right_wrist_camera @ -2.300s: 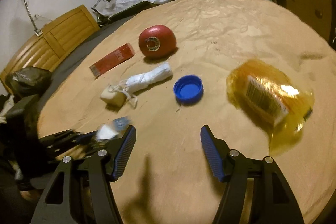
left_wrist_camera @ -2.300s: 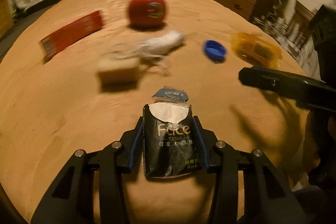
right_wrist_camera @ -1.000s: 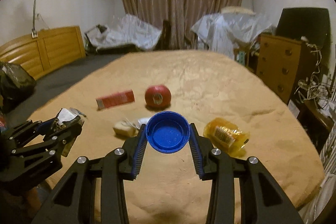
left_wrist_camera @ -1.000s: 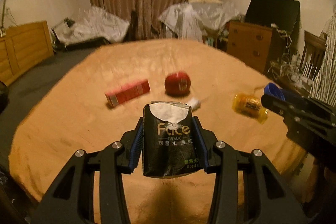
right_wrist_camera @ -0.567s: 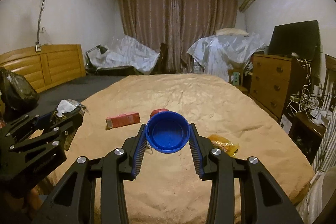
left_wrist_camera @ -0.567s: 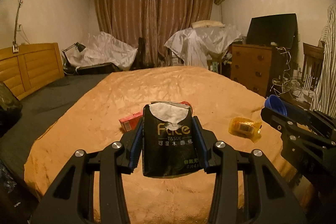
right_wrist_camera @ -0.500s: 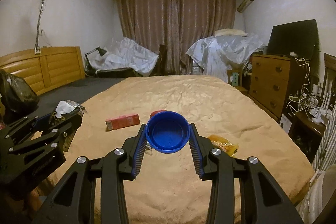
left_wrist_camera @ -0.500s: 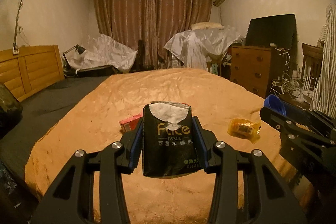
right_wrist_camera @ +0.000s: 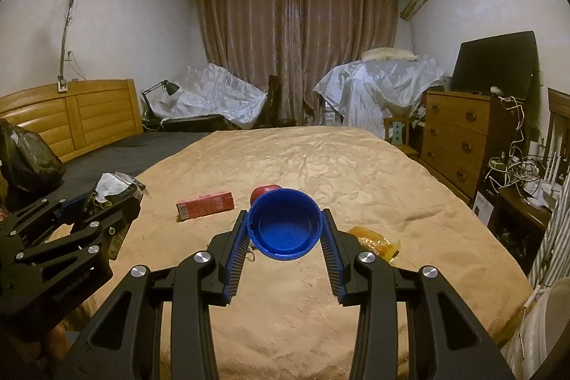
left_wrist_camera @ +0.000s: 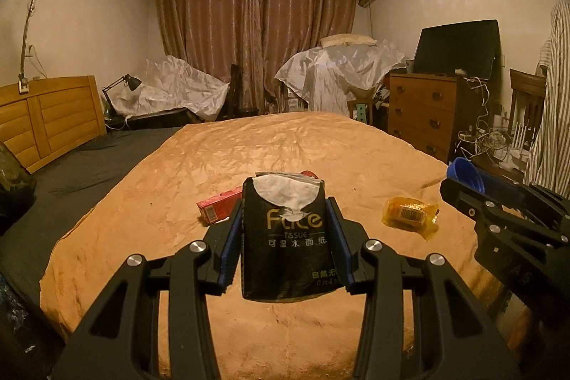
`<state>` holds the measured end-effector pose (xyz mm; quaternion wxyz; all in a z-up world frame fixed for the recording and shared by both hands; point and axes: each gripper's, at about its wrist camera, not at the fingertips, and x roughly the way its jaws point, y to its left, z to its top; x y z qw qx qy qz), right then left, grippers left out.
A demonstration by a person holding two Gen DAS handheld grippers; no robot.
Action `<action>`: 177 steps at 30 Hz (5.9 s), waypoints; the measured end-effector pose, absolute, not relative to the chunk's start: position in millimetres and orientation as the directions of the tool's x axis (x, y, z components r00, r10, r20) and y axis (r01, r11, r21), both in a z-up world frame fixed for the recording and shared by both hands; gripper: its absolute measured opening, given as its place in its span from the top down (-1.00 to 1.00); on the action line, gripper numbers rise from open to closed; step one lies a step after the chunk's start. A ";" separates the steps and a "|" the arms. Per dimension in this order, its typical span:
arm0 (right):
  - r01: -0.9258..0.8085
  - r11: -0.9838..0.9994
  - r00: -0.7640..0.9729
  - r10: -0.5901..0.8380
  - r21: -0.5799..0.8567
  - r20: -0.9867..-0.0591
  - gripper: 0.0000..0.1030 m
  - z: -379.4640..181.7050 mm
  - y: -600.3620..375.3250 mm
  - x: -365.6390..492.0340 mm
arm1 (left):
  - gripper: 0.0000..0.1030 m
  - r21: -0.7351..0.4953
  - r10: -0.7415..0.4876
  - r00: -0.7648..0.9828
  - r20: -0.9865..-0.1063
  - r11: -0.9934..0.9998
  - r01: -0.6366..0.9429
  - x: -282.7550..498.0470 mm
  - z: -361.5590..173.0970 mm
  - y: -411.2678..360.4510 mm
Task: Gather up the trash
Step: 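Carry the tissue packet and blue cap in both grippers over the white bucket, then open both grippers over the bucket, dropping the packet and cap inside, then move both grippers back over the bed toward the sock and sponge, then grasp the white rolled sock with the right gripper and lift it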
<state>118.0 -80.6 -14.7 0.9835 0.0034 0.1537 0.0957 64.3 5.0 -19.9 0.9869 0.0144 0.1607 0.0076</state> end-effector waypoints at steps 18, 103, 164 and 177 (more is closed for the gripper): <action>-0.014 1.000 0.941 0.012 -0.003 -0.338 0.21 6.2 -192.5 94.4 | 0.17 0.004 -0.208 0.921 -0.328 0.975 0.221 83.9 -2.3 -94.0; 0.426 0.902 0.645 -0.248 0.071 -0.723 -0.42 -86.1 -542.2 -9.8 | -0.23 -0.059 -0.548 0.476 -0.687 0.696 0.716 85.8 -88.0 -398.5; -0.271 0.874 0.523 0.486 0.404 -0.700 -0.38 -133.0 -139.0 256.6 | -0.11 -0.145 -0.138 0.672 -0.728 0.988 0.046 235.3 -140.8 104.5; -0.063 0.816 0.489 0.527 0.575 -0.695 -0.18 -152.1 -50.4 421.8 | -0.31 -0.138 -0.116 0.661 -0.741 0.990 0.019 238.0 -152.0 126.9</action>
